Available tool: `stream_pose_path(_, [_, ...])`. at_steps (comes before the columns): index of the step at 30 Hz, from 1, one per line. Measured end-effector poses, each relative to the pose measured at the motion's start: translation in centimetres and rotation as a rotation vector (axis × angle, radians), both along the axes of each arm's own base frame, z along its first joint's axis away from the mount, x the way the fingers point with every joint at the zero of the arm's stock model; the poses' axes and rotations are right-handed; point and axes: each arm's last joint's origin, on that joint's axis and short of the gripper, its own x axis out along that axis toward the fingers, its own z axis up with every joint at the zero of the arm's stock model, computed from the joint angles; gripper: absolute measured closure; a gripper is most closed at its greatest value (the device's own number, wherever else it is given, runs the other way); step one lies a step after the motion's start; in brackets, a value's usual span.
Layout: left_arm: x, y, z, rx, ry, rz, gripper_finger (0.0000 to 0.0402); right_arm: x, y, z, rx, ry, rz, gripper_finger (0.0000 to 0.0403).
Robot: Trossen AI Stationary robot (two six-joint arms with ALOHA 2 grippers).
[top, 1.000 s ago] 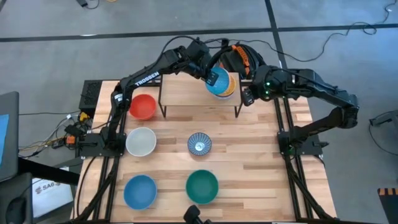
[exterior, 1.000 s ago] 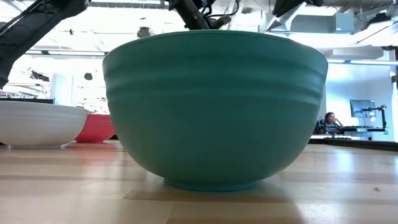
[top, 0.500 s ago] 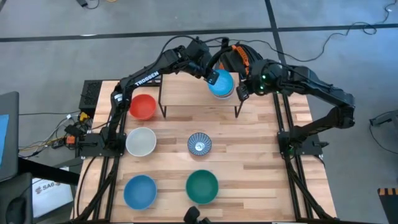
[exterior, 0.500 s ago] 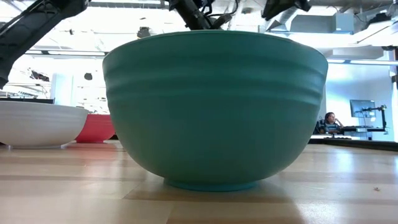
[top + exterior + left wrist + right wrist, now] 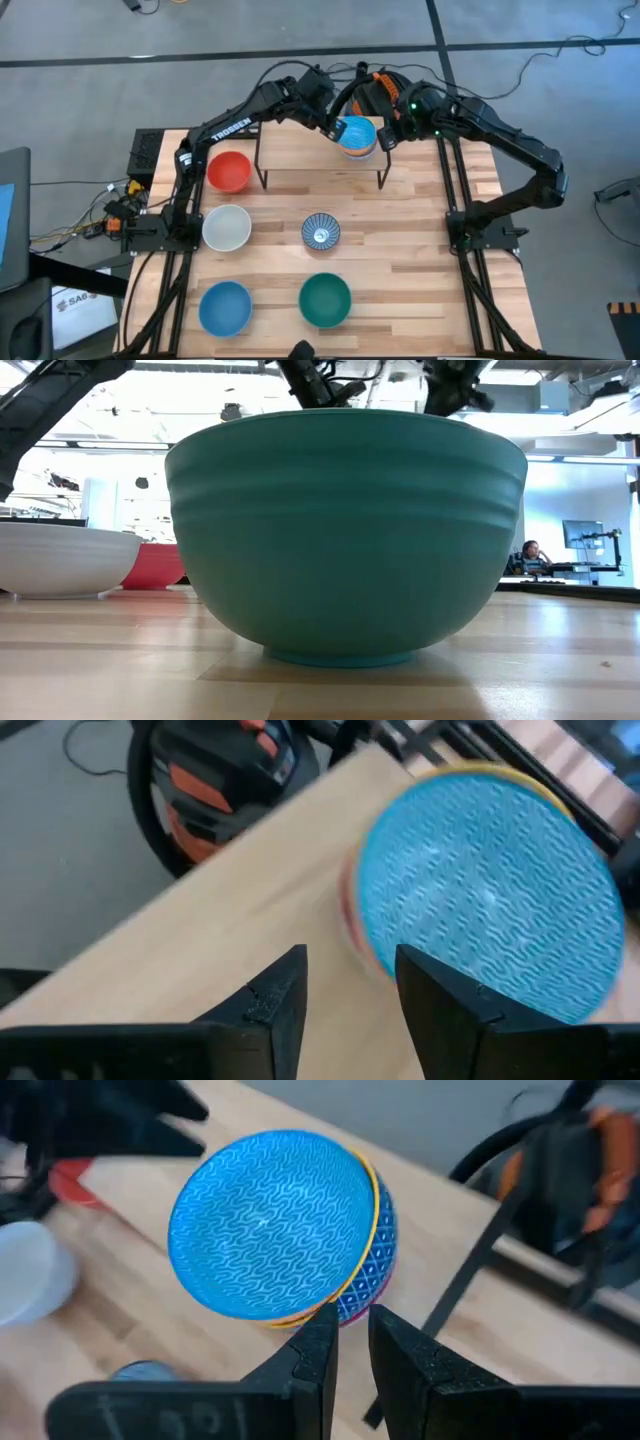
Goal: Place and stack bowls onto a shelf
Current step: Stack the blue patterned bowl on top of the yellow patterned bowl, then adjust the stacked bowls on the shelf
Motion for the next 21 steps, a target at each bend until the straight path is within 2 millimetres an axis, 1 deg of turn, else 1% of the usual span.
stream_pose_path(2, [0.4, -0.5, -0.3, -0.001, 0.015, -0.022, 0.0267, -0.3, -0.8, -0.8, 0.04, -0.043, 0.012, 0.0316])
stream_pose_path(5, [0.5, -1.1, -0.1, 0.011, 0.016, -0.038, 0.0267, -0.6, -1.9, -2.5, 0.078, -0.048, -0.006, 0.0316])
stream_pose_path(11, [0.3, -2.3, 0.4, 0.019, 0.03, -0.059, 0.0267, -0.7, -3.1, -4.5, 0.085, -0.048, -0.032, 0.0316])
stream_pose_path(14, [0.2, -3.0, 0.0, 0.022, 0.088, -0.061, 0.0267, -0.6, -3.6, -4.5, 0.051, -0.077, -0.032, 0.0316])
stream_pose_path(16, [0.5, -3.3, -0.3, 0.025, 0.099, -0.071, 0.0267, -0.6, -3.8, -4.7, 0.041, -0.088, -0.038, 0.0316])
stream_pose_path(19, [1.1, -3.7, -1.4, 0.018, 0.113, -0.08, 0.0268, -0.7, -4.2, -4.6, 0.024, -0.1, -0.041, 0.0316])
stream_pose_path(21, [1.2, -3.8, -1.5, 0.015, 0.118, -0.083, 0.0268, -0.7, -4.3, -4.4, 0.017, -0.118, -0.018, 0.0316])
